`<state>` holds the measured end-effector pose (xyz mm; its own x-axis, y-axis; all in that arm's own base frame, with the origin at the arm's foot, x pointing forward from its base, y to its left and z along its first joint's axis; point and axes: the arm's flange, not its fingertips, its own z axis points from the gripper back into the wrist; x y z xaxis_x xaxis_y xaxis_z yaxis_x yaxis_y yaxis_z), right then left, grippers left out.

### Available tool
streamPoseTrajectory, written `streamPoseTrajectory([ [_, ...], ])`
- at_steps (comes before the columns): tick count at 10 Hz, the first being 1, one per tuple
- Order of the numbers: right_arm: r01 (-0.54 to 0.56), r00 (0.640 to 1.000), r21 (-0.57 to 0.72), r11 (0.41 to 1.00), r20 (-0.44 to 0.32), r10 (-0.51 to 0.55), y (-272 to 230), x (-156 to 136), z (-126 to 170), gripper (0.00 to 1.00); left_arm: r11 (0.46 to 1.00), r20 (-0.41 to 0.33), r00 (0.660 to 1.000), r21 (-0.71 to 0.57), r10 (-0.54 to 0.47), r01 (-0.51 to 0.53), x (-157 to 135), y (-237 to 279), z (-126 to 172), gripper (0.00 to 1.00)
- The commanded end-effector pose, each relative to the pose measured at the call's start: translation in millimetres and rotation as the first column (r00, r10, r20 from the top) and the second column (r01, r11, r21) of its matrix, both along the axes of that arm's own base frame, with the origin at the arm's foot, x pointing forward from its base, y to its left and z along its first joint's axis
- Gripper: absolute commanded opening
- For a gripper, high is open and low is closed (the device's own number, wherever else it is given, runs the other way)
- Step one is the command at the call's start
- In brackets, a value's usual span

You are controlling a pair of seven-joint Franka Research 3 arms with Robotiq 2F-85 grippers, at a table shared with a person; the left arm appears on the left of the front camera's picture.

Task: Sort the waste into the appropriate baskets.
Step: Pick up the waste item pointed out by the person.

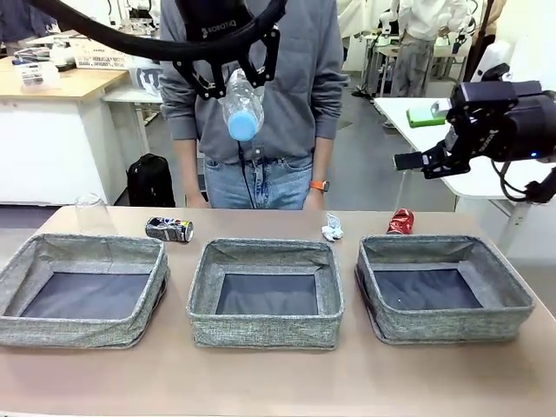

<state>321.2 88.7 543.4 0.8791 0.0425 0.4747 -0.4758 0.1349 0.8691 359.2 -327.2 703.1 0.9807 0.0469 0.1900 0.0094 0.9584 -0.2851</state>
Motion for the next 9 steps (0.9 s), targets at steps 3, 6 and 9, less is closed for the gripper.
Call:
streamPoseTrajectory([
  [3,-0.003,1.0,0.026,1.0,0.027,0.002,2,2,-1,1.0,0.993,-0.196,0.977,-0.067,0.078,-0.092,43,8,-75,0.24],
  [6,-0.003,1.0,0.026,1.0,0.027,0.002,2,2,-1,1.0,0.98,-0.242,0.97,-0.186,0.025,-0.071,38,4,-43,0.24],
  [9,-0.003,1.0,0.026,1.0,0.027,0.002,2,2,-1,1.0,0.982,-0.288,0.955,-0.147,0.072,-0.118,5,-5,16,0.24],
])
